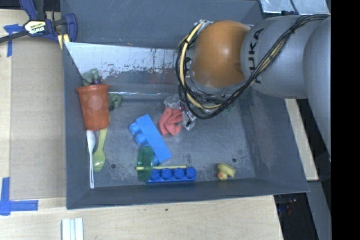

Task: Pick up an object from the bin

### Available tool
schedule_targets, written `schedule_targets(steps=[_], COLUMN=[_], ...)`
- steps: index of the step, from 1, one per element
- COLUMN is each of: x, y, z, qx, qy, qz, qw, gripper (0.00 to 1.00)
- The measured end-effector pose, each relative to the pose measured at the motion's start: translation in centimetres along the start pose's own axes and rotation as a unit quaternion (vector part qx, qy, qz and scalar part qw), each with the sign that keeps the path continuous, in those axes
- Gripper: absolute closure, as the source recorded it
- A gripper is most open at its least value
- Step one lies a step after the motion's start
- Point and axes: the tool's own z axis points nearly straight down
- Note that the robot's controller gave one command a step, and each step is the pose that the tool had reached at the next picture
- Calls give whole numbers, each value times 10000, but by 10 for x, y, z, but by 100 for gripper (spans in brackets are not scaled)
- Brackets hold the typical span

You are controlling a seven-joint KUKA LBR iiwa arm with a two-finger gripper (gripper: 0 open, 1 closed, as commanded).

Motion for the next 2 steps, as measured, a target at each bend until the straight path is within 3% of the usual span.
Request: schedule_targets(steps=[1,2], x=[0,4], y=[0,7], z=[0,0], qx=[0,12], qy=[0,-12], qz=[1,-1071], qw=[10000,9943], gripper=[100,100])
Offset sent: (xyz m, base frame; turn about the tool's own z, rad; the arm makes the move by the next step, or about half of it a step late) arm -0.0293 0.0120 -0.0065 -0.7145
